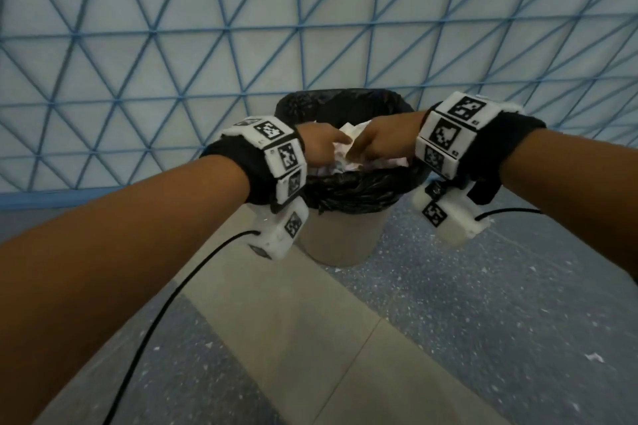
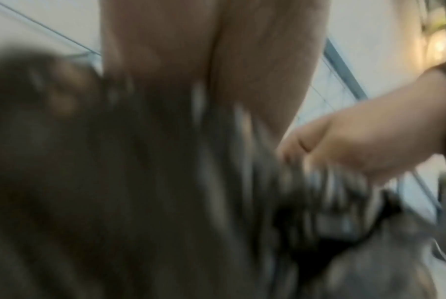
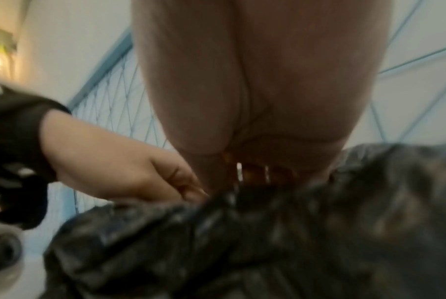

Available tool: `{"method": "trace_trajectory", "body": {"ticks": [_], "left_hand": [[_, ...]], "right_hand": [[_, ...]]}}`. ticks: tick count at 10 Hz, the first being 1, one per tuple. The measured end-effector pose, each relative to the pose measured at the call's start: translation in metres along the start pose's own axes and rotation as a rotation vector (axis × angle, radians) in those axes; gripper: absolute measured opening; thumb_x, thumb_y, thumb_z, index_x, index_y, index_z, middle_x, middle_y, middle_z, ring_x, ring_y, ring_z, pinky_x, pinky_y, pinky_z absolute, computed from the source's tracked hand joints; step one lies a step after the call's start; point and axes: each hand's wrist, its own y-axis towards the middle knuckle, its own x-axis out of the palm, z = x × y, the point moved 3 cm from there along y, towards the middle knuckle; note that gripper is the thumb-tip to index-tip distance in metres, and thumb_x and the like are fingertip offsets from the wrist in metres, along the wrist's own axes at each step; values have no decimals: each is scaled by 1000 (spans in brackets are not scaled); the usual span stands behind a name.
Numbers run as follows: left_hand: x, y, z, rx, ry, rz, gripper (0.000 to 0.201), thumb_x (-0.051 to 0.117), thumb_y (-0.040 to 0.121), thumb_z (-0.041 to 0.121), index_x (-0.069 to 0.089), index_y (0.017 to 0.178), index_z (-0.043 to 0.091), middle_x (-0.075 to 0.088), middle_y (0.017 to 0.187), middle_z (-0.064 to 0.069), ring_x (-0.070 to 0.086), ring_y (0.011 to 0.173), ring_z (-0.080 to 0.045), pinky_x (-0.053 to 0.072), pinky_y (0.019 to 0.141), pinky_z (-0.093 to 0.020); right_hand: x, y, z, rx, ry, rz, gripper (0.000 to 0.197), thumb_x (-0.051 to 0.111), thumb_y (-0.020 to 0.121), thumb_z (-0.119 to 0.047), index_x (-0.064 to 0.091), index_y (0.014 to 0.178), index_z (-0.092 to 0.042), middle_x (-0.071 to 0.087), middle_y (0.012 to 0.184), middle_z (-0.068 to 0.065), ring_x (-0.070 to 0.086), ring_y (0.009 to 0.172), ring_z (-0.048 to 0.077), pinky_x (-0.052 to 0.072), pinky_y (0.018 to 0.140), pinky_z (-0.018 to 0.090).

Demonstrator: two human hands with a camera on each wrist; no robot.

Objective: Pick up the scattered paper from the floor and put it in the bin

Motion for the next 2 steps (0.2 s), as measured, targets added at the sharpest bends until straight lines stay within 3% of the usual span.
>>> {"method": "trace_trajectory", "body": {"ticks": [1, 2], "left_hand": [[-37, -16, -17, 24, -313, 274, 63, 35, 88, -5, 35, 142, 27, 49, 143, -7, 45, 131, -21, 39, 96, -23], [-49, -39, -32, 8, -640, 365, 72, 39, 86, -6, 26, 144, 37, 47, 143, -6, 46, 132, -18, 43, 102, -33]], "right_hand": [[-24, -2, 11, -159, 316, -131, 39, 45, 87, 0, 62, 120, -14, 57, 134, 8, 52, 123, 23, 38, 100, 24], [-44, -12, 18, -76, 430, 54, 37, 45, 87, 0, 64, 116, -13, 64, 125, 10, 58, 115, 26, 42, 93, 23]]}}
